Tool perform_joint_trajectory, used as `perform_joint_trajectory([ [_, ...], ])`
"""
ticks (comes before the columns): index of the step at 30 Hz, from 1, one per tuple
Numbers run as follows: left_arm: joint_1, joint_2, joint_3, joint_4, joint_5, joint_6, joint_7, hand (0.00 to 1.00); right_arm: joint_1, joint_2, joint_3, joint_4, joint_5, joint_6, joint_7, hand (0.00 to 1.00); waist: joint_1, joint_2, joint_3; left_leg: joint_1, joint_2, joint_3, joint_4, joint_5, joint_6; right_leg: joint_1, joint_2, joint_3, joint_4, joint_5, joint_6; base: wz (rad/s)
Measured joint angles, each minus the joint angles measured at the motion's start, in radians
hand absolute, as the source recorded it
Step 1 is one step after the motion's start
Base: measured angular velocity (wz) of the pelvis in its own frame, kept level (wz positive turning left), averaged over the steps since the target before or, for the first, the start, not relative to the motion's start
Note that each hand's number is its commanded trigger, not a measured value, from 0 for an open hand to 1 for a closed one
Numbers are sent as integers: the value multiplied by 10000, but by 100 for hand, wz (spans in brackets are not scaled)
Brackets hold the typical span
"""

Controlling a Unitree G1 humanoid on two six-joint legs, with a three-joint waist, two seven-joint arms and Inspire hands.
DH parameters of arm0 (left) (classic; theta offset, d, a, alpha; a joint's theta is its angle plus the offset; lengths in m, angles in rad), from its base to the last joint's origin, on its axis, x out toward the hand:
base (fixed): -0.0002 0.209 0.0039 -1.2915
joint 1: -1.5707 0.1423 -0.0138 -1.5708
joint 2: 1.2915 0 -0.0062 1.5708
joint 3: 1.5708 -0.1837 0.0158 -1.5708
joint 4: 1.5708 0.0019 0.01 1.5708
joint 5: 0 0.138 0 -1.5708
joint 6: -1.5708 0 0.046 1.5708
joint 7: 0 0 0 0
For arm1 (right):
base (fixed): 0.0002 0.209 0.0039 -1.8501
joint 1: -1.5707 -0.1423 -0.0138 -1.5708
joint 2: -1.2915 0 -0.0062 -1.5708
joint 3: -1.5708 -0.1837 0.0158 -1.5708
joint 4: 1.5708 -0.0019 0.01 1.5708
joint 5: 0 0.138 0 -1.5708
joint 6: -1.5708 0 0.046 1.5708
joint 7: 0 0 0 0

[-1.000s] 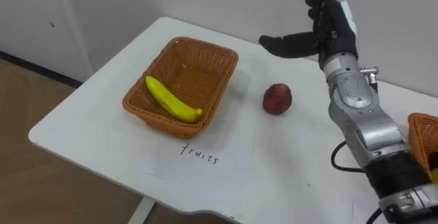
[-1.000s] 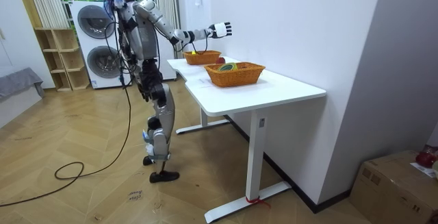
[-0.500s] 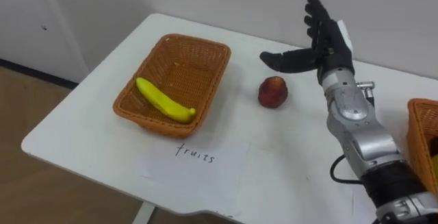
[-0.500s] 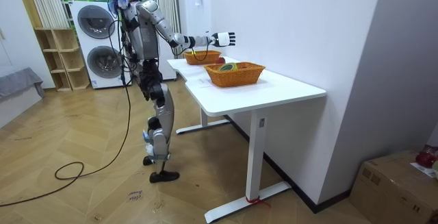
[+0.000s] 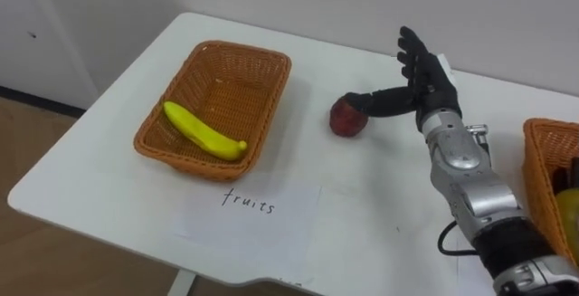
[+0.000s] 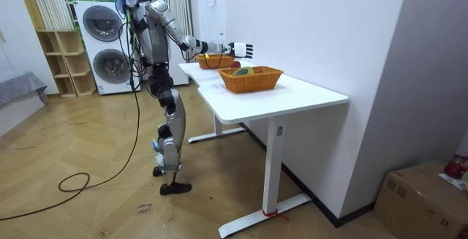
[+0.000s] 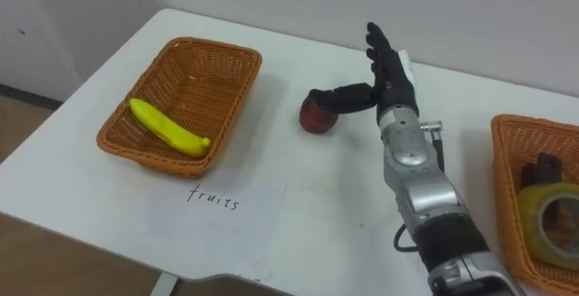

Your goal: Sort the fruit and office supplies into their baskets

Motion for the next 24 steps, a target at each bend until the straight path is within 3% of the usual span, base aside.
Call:
perform_joint_trajectory([
  [10,175,-9,-9,5,3,-11,-23,0,0,59,-3,141,-377,0,36,0,-45,-18,15,-212,-1,10,-9,3,3,-259,30,6,-1,6,-8,0],
  [24,333,8,-607,221,-413,-26,188,0,318,128,32,1073,-845,35,84,0,-62,-78,61,-164,-5,8,3,3,3,-201,-7,-26,12,7,-7,0],
])
